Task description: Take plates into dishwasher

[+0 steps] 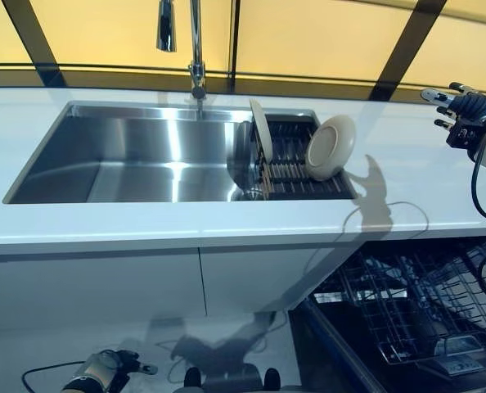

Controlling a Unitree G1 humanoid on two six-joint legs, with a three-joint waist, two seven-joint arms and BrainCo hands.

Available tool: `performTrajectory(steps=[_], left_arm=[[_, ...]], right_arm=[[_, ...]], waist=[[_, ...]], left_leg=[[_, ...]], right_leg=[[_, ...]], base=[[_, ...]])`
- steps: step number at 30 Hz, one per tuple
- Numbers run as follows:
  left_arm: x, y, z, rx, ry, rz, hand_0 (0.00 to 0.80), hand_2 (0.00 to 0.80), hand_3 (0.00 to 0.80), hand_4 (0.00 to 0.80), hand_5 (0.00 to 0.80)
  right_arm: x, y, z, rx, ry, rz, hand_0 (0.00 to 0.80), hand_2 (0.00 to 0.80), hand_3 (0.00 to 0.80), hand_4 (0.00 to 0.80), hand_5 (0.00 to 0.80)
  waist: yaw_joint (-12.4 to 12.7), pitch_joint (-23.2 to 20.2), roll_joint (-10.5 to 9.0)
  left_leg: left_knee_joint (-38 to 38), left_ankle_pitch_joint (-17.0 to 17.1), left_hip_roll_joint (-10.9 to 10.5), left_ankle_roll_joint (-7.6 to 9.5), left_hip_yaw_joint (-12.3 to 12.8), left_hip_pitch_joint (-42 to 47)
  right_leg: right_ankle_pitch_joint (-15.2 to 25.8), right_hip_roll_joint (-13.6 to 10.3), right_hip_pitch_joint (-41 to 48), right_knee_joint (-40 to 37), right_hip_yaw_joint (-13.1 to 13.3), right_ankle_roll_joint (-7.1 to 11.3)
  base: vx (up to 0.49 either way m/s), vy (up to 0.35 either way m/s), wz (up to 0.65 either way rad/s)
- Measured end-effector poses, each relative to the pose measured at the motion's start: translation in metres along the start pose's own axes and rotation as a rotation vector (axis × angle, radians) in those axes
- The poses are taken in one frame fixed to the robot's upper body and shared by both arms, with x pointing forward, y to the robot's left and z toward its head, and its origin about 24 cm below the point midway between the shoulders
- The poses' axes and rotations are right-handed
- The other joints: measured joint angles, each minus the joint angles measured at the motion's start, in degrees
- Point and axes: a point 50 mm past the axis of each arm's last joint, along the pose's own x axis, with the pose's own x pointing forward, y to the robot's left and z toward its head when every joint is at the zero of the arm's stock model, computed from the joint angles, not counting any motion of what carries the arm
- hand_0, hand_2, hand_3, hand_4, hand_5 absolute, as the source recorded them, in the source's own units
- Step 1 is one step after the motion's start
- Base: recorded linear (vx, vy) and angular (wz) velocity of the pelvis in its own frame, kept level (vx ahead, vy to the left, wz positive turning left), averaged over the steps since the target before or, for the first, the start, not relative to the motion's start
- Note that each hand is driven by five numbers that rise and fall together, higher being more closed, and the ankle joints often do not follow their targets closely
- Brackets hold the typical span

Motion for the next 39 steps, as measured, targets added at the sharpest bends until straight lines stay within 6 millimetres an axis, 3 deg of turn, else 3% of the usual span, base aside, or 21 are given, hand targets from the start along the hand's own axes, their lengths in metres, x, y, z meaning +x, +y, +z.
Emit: performTrajectory(steps=[5, 12, 17, 39], left_arm=[[0.0, 0.001, 0.0, -0.019, -0.004, 0.006, 0.0, 0.0, 0.0, 0.0, 0.0], [-0.001, 0.006, 0.01, -0.044, -0.033, 0.013, 0.0, 0.0, 0.0, 0.0, 0.0], [-0.001, 0.004, 0.011, -0.057, -0.032, 0.008, 0.0, 0.0, 0.0, 0.0, 0.0], [-0.006, 0.018, 0.042, -0.128, -0.148, 0.096, 0.0, 0.0, 0.0, 0.0, 0.0]], right_arm=[[0.001, 0.002, -0.003, -0.001, 0.015, -0.013, 0.0, 0.0, 0.0, 0.0, 0.0], [0.006, 0.023, -0.011, 0.03, 0.036, 0.04, 0.0, 0.0, 0.0, 0.0, 0.0], [0.006, 0.023, -0.012, 0.044, 0.04, 0.022, 0.0, 0.0, 0.0, 0.0, 0.0], [0.005, 0.026, -0.006, 0.042, 0.021, 0.026, 0.0, 0.0, 0.0, 0.0, 0.0]], waist=[[0.08, 0.45, 0.79], [0.04, 1.18, 1.92], [-0.01, 2.57, 3.23], [0.02, 7.41, 3.21]], left_leg=[[-0.03, 0.16, -0.06, -0.33, -0.14, -0.81], [-0.25, 0.39, 0.12, -0.31, -0.24, -2.39], [-0.04, 1.03, -0.13, -0.06, -0.37, -4.1], [-0.04, 1.03, -0.25, -0.08, -0.39, -4.07]], right_leg=[[0.04, 0.32, -0.7, 0.27, -0.12, -0.14], [0.03, 0.16, -2.31, -0.01, -0.45, -0.02], [0.85, 0.01, -3.96, 0.03, -0.49, 0.02], [0.85, 0.05, -3.92, 0.25, -0.52, 0.0]], base=[[0.024, 0.001, 0.02], [-0.062, 0.005, 0.01], [-0.023, -0.002, 0.01], [0.003, -0.001, 0.0]])
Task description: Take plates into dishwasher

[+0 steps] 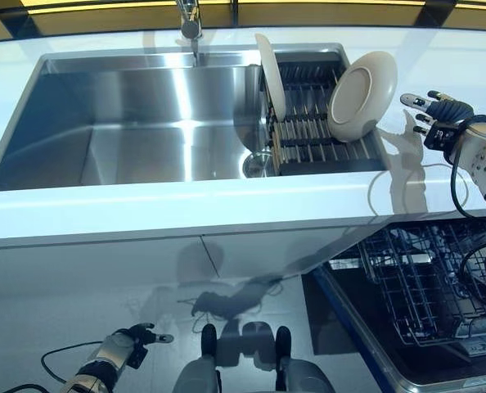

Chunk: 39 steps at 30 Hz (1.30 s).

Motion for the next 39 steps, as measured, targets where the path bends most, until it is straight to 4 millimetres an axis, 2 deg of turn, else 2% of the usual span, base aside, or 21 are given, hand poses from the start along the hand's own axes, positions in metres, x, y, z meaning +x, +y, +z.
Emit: performTrajectory(steps=[7, 18, 30, 39], left_arm=[[0.0, 0.003, 0.007, -0.002, -0.014, 0.006, 0.0, 0.0, 0.0, 0.0, 0.0], [0.0, 0.002, 0.005, -0.023, 0.001, 0.0, 0.0, 0.0, 0.0, 0.0, 0.0], [0.0, 0.001, 0.004, -0.024, 0.003, -0.001, 0.0, 0.0, 0.0, 0.0, 0.0], [0.0, 0.001, 0.005, -0.039, -0.002, -0.004, 0.0, 0.0, 0.0, 0.0, 0.0]], right_arm=[[-0.001, 0.011, 0.008, -0.003, -0.038, 0.032, 0.0, 0.0, 0.0, 0.0, 0.0], [-0.002, 0.029, 0.016, 0.002, -0.078, 0.08, 0.0, 0.0, 0.0, 0.0, 0.0], [-0.002, 0.032, 0.015, 0.001, -0.078, 0.087, 0.0, 0.0, 0.0, 0.0, 0.0], [0.0, 0.045, 0.007, -0.017, -0.055, 0.109, 0.0, 0.0, 0.0, 0.0, 0.0]], waist=[[0.07, 0.12, -0.01], [0.09, 0.13, -0.04], [0.16, 0.34, -0.43], [0.12, 0.34, -0.42]], left_leg=[[-0.01, 0.0, -0.01, -0.01, 0.0, 0.01], [-0.01, 0.0, -0.04, -0.01, -0.11, 0.77], [-0.01, 0.01, 0.05, 0.0, -0.61, 1.16], [0.0, 0.01, 0.1, 0.0, -0.66, 1.11]], right_leg=[[0.0, 0.01, 0.04, -0.01, -0.01, 0.0], [0.0, 0.01, 0.9, 0.01, -0.11, -0.01], [-0.01, -0.01, 1.54, -0.11, -0.24, -0.01], [-0.02, -0.02, 1.51, -0.09, -0.4, -0.02]], base=[[0.0, 0.0, 0.0], [0.0, 0.0, 0.0], [0.009, 0.0, 0.0], [0.0, 0.0, 0.0]])
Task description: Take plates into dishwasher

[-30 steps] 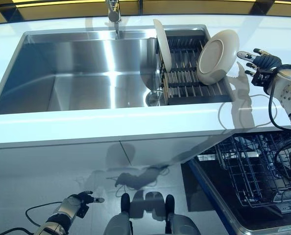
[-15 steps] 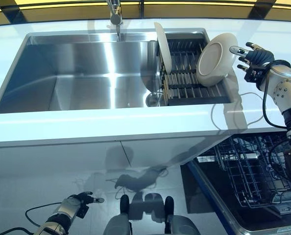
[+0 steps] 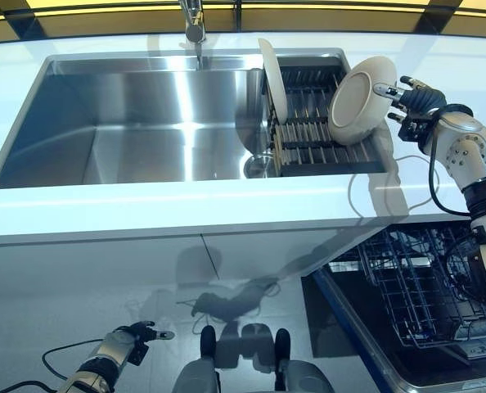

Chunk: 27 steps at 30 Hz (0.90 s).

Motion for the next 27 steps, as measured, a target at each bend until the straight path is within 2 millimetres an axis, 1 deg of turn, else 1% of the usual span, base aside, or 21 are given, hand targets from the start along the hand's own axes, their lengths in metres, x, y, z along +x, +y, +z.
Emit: performTrajectory(steps=[11, 20, 27], left_arm=[[0.0001, -0.0007, 0.0004, -0.015, -0.002, -0.004, 0.0, 0.0, 0.0, 0.0, 0.0], [0.0013, -0.0076, 0.0029, -0.025, -0.007, -0.022, 0.0, 0.0, 0.0, 0.0, 0.0], [0.0014, -0.0081, 0.0031, -0.031, -0.006, -0.024, 0.0, 0.0, 0.0, 0.0, 0.0]], right_arm=[[0.0001, -0.0002, -0.0004, -0.002, 0.001, -0.007, 0.0, 0.0, 0.0, 0.0, 0.0], [0.0001, -0.0003, -0.0007, -0.002, 0.003, -0.008, 0.0, 0.0, 0.0, 0.0, 0.0], [0.0002, -0.0002, -0.0008, -0.002, 0.004, -0.009, 0.0, 0.0, 0.0, 0.0, 0.0]], waist=[[-0.06, -0.01, 0.03], [-0.02, 0.01, 0.14], [-0.03, 0.09, 0.29]], left_leg=[[0.0, 0.0, 0.02, 0.0, 0.0, -0.07], [0.0, 0.0, 0.02, 0.0, -0.01, -0.12], [0.0, 0.0, 0.03, 0.0, -0.01, -0.24]], right_leg=[[-0.01, -0.01, -0.1, -0.08, 0.06, -0.01], [-0.01, -0.01, -0.14, -0.09, 0.06, -0.02], [-0.02, -0.01, -0.3, -0.1, 0.01, -0.03]], base=[[0.006, 0.002, 0.0], [0.016, 0.005, 0.0], [0.0, 0.0, 0.0]])
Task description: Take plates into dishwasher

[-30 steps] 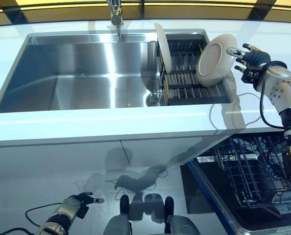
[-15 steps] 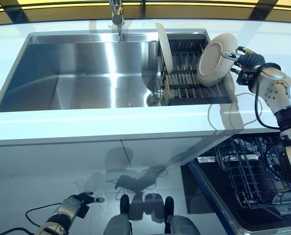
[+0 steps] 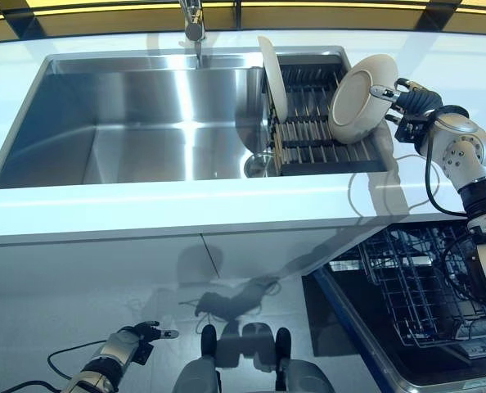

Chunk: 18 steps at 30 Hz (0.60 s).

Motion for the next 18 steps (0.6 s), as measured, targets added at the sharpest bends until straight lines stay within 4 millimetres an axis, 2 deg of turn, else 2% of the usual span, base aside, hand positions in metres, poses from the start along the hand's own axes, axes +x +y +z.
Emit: performTrajectory(steps=[18], left_arm=[[0.0, 0.0004, 0.0013, 0.0, -0.002, 0.001, 0.0, 0.0, 0.0, 0.0, 0.0]], right_arm=[[-0.0001, -0.0003, 0.001, 0.024, 0.001, -0.008, 0.0, 0.0, 0.0, 0.0, 0.0]], waist=[[-0.05, 0.01, 0.01]], left_leg=[[0.0, 0.0, -0.03, 0.0, 0.0, -0.47]], right_leg=[[0.0, 0.01, -0.52, 0.02, -0.02, 0.0]], base=[[0.0, 0.0, 0.0]])
